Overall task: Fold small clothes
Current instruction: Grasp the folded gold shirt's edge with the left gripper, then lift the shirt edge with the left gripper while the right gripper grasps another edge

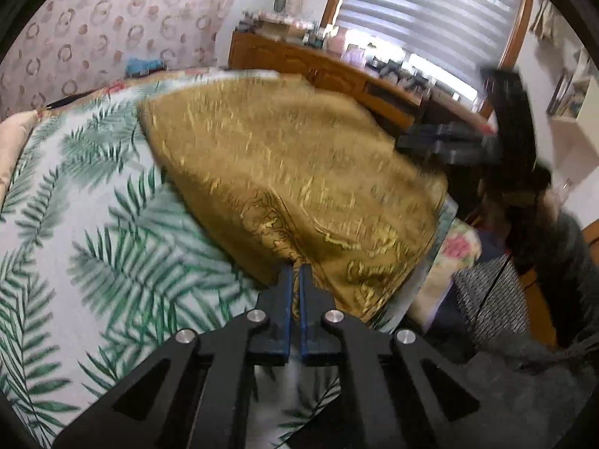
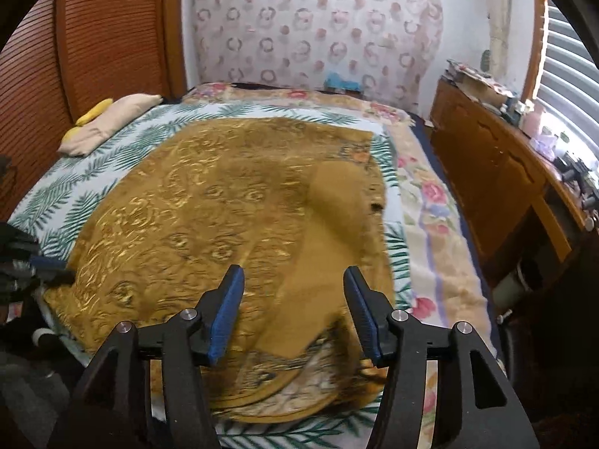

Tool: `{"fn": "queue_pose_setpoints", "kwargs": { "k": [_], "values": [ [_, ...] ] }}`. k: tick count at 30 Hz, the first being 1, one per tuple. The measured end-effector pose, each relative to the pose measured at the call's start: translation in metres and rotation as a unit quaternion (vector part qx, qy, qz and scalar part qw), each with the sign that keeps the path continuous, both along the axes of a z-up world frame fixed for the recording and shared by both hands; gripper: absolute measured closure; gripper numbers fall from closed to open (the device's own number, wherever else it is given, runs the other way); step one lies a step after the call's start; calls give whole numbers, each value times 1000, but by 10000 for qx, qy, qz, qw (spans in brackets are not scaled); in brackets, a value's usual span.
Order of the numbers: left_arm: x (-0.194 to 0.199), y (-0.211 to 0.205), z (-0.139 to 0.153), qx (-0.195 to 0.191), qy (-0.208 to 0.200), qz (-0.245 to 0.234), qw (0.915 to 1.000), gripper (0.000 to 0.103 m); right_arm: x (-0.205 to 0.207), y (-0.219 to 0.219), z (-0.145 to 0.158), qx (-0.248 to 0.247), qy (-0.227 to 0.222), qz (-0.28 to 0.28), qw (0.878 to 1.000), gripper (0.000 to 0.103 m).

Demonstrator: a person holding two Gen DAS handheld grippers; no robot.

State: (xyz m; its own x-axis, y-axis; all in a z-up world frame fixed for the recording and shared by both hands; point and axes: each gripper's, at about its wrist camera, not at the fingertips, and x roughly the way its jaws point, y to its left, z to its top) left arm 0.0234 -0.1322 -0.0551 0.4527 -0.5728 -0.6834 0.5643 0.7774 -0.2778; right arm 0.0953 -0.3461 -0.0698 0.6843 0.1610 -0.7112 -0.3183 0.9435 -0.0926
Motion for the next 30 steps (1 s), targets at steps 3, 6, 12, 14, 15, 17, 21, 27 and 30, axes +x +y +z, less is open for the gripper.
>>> {"fn": "queue_pose_setpoints", "kwargs": {
  "k": [3,6,12,14,15,17,21,27,30],
  "values": [
    [7,-1,24,-140,-255,13,9996,103,-5,7,-1,94,48,171,9998,46],
    [20,-7,48,-200,-510,-6,9985,103,-11,14,2,212,66,287,9993,45],
    [59,-20,69,-271,-708,75,9971,103,-29,23,21,364,-121,490,9981,37],
    [69,-22,71,-277,-735,129,9968,103,-33,26,25,384,-136,565,9976,36],
    [73,-23,71,-275,-738,149,9968,103,-34,28,25,382,-129,594,9974,36],
    [80,-25,68,-268,-730,205,9968,103,-37,31,22,362,-100,643,9972,36],
    [94,-27,56,-168,-664,322,9971,103,-41,33,13,427,-13,694,9967,36],
    [109,-18,44,-281,-448,468,9975,103,-43,43,-1,276,111,856,9959,36],
    [105,-17,44,-264,-485,496,9972,103,-38,42,-11,51,120,778,9969,35]
  ]
}}
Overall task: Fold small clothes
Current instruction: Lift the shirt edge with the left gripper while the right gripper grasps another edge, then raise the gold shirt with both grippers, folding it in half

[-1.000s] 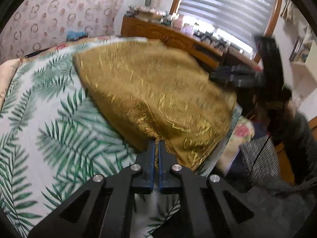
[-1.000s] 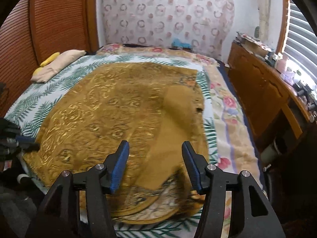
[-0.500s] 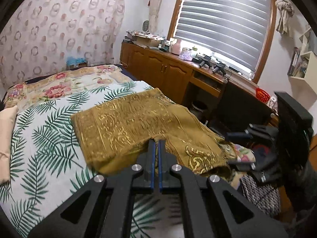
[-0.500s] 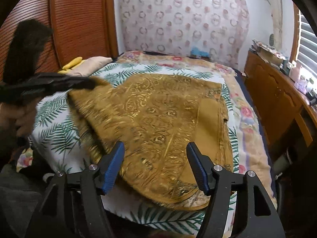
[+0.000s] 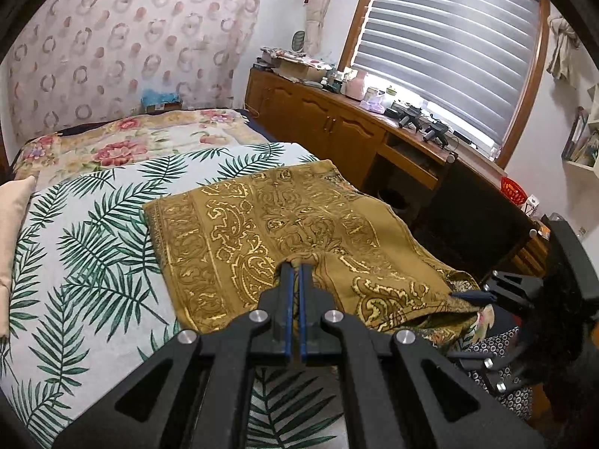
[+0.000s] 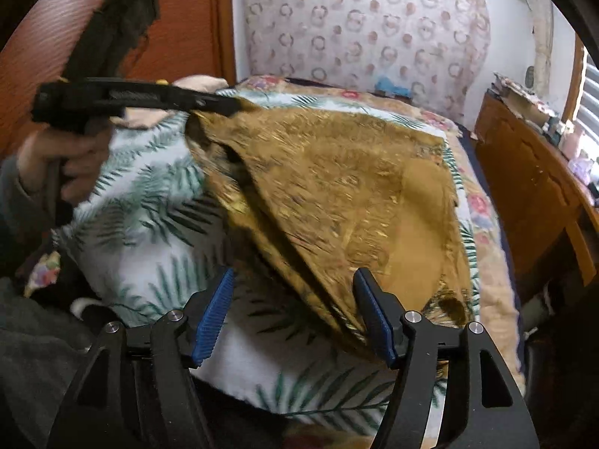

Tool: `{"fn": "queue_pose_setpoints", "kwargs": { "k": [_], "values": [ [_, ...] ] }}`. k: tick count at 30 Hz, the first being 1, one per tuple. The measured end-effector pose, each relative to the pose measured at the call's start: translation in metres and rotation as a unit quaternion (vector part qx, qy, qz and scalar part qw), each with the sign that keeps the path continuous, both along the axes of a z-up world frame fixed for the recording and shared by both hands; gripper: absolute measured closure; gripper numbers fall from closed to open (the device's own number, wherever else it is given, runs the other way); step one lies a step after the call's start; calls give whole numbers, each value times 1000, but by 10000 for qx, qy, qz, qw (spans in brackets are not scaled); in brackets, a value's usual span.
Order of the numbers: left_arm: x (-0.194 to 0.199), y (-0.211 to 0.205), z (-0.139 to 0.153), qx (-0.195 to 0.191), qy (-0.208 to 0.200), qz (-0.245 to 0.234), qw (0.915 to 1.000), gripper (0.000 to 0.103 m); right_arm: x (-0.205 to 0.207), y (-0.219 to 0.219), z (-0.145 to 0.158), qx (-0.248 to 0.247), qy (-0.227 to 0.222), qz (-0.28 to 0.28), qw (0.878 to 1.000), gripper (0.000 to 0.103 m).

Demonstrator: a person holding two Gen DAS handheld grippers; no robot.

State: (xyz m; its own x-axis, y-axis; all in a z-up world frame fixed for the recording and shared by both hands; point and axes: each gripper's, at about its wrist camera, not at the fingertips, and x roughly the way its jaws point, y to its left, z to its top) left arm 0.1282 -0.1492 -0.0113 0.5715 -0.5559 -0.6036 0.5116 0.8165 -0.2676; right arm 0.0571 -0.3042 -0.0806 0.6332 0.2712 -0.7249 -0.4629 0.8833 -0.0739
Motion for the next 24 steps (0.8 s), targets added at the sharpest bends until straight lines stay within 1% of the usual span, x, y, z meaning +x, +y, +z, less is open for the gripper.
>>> {"fn": "queue_pose_setpoints", "kwargs": {
  "k": [1,9,10,11,12,13,14,15,16,17,19,24],
  "values": [
    [-1,0,0,-1,-7,9,10000,103,7,-11,-4,-110,6,-125,9999,35],
    [-8,6,7,-8,-107,59,9999,103,15,-34,-9,-188,3,-330,9993,36],
    [-8,7,7,-6,-110,65,9999,103,17,-35,-8,-209,1,-317,9993,38],
    [-9,8,8,1,-128,79,9999,103,18,-35,-8,-282,-32,-290,9992,47],
    [-10,8,9,-11,-133,78,9999,103,18,-35,-8,-282,-32,-290,9992,53],
    [-13,9,10,-15,-140,84,9999,103,19,-35,-9,-295,-24,-262,9992,67],
    [-15,10,12,-1,-172,106,9998,103,20,-36,-8,-236,-15,-180,9996,74],
    [-16,10,13,18,-197,127,9997,103,22,-37,-6,-183,-25,-156,9997,86],
    [-17,11,15,42,-226,159,9996,103,24,-36,1,-115,-94,-141,9998,89],
    [-19,13,17,52,-250,194,9995,103,24,-36,1,-115,-94,-141,9998,92],
    [-21,16,21,46,-285,256,9993,103,25,-34,10,-113,-258,-148,9995,95],
    [-23,32,33,-36,-366,426,9984,102,47,-27,44,-49,-728,-138,9972,96]
  ]
}}
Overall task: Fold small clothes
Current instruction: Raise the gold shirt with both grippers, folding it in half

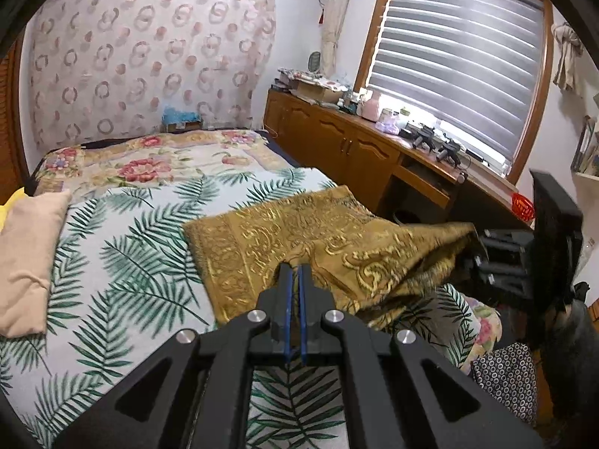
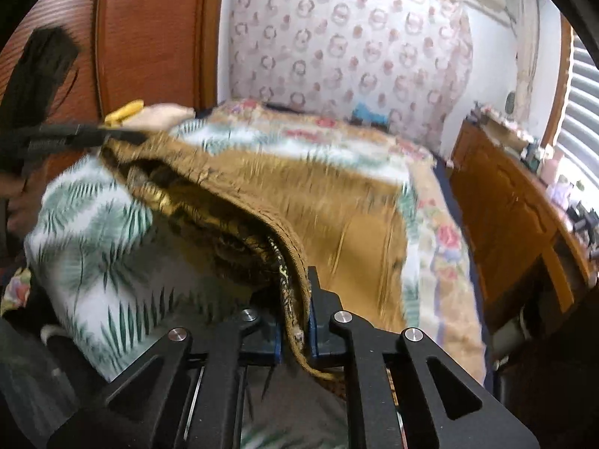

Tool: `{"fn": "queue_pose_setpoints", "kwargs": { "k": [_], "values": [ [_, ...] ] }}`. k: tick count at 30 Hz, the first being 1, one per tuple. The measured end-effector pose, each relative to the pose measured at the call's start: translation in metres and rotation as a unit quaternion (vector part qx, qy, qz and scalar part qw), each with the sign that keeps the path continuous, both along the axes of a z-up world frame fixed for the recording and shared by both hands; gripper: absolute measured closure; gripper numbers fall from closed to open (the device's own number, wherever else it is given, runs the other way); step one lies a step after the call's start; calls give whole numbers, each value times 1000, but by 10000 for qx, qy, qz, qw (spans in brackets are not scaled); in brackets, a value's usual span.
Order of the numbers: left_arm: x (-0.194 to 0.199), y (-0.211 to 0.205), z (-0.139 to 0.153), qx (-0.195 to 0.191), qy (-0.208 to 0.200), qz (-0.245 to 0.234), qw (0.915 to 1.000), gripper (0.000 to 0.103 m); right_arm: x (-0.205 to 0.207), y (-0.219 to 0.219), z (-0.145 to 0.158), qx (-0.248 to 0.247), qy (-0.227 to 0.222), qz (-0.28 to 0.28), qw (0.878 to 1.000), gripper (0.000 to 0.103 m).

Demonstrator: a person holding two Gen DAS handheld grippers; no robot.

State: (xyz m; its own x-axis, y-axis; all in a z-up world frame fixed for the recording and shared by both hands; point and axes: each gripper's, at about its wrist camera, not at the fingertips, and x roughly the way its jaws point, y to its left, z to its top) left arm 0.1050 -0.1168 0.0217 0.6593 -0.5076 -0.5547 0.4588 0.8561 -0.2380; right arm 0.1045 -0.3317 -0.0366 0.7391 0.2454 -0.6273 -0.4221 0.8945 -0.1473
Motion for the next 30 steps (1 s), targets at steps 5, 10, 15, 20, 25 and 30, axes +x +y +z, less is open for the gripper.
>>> {"fn": "queue_pose_setpoints", "kwargs": {
  "k": [5,10,15,20,25,30],
  "values": [
    [12,19,5,-11,-113,222,9997,84,45,15,21,-129,-238,172,9995,97],
    [39,34,-4,88,-9,383,9992,65,96,26,13,-357,-153,288,9988,97],
    [67,39,-24,220,245,399,9987,57,140,35,-4,-547,47,436,9975,97],
    [90,36,-42,262,472,386,9978,53,171,40,-16,-473,243,608,9967,97],
    [111,25,-52,432,599,337,9967,53,194,42,-24,-440,447,631,9960,93],
    [137,15,-59,584,697,243,9956,53,209,28,-12,-141,452,386,9981,60]
  ]
}}
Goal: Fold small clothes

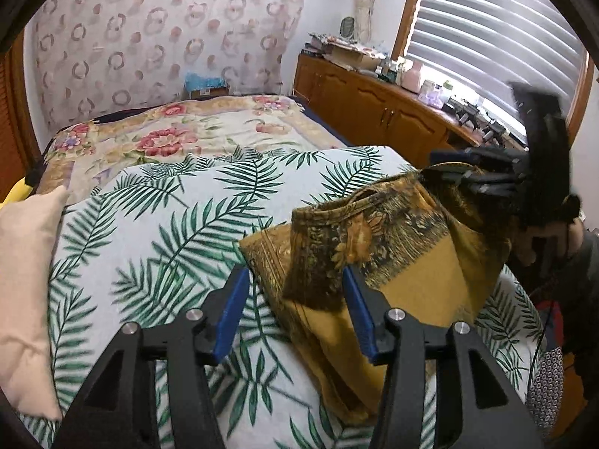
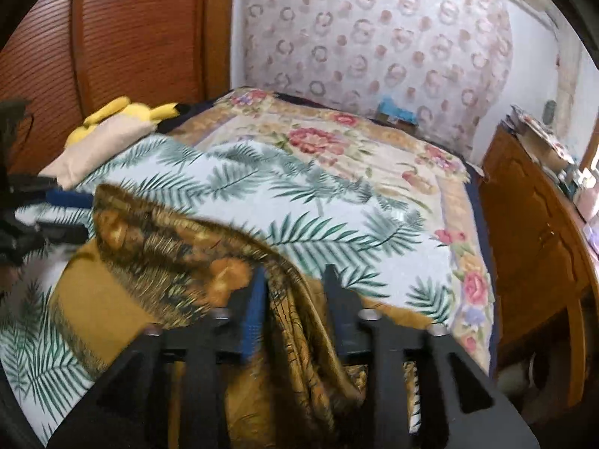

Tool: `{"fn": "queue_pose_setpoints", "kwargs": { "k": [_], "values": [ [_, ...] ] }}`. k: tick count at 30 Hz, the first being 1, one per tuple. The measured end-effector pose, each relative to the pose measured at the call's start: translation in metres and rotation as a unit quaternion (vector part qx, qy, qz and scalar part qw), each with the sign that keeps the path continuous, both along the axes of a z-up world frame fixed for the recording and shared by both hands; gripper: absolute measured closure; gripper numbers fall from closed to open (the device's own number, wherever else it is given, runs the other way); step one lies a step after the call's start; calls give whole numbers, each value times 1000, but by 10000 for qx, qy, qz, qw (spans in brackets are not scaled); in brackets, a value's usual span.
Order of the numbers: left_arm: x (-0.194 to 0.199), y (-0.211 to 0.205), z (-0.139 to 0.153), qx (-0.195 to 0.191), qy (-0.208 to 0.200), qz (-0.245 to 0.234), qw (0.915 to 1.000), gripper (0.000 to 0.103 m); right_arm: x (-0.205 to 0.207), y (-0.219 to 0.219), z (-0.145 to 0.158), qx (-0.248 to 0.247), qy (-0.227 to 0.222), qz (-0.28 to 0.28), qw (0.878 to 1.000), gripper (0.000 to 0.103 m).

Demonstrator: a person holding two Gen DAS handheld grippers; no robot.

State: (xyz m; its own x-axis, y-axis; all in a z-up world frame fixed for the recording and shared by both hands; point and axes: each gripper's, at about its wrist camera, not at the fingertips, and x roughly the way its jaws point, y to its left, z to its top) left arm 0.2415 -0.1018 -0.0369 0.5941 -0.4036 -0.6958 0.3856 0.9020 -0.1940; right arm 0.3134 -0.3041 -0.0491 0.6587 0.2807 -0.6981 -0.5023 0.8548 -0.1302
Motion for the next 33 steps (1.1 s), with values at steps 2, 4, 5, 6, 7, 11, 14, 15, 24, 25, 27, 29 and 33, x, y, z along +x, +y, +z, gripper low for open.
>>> {"fn": "queue_pose_setpoints", "kwargs": {
  "k": [2,4,5,6,7,11,14,15,24,25,27,29,33],
  "values": [
    [10,-5,-4,66,63,-29,10000,53,2,-14,15,120,-157,-306,9993,59],
    [16,-9,-7,123,95,-57,9999,53,0,-17,19,167,-191,-386,9989,56],
    [20,-11,-9,142,120,-66,9998,53,-3,-24,25,246,-225,-468,9983,53],
    [22,-12,-11,161,138,-76,9997,53,-7,-29,29,290,-240,-503,9980,51],
    [25,-13,-13,187,143,-86,9997,53,-12,-34,32,321,-249,-533,9978,47],
    [34,-15,-21,276,207,-73,9994,53,-31,-50,28,276,-95,-681,9973,41],
    [41,-14,-27,270,272,-61,9992,52,-37,-64,10,117,121,-933,9955,41],
    [42,-13,-29,273,300,-62,9992,52,-35,-76,-3,114,305,-1173,9926,41],
    [51,-11,-42,188,467,-75,9987,49,-20,-99,-31,480,678,-1455,9859,37],
    [52,-12,-42,193,468,-77,9987,49,-18,-98,-32,509,699,-1434,9859,37],
    [52,-11,-42,191,461,-81,9987,49,-13,-97,-36,620,764,-1338,9861,37],
    [53,-10,-42,145,467,-75,9988,49,-8,-96,-41,702,846,-1264,9859,37],
    [54,-7,-44,25,475,-142,9988,51,-4,-93,-48,835,949,-1106,9858,37]
  ]
}}
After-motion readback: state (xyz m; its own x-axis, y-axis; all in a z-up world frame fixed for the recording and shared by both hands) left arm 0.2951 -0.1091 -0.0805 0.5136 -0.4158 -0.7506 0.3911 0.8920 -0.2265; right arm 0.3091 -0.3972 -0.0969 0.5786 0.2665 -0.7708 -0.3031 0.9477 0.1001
